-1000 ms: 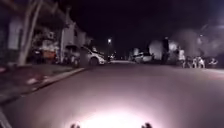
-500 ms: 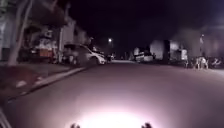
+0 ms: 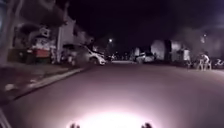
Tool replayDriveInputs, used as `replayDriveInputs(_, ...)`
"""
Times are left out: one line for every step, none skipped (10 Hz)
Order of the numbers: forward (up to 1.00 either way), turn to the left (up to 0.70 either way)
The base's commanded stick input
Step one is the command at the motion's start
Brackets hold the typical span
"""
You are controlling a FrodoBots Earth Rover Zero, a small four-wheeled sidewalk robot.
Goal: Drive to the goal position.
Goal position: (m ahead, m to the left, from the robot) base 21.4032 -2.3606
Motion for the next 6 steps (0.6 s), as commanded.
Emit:
replayDriveInputs(0.70, 0.00)
replayDriveInputs(0.70, 0.00)
replayDriveInputs(0.70, 0.00)
replayDriveInputs(0.70, 0.00)
replayDriveInputs(0.70, 0.00)
replayDriveInputs(0.70, 0.00)
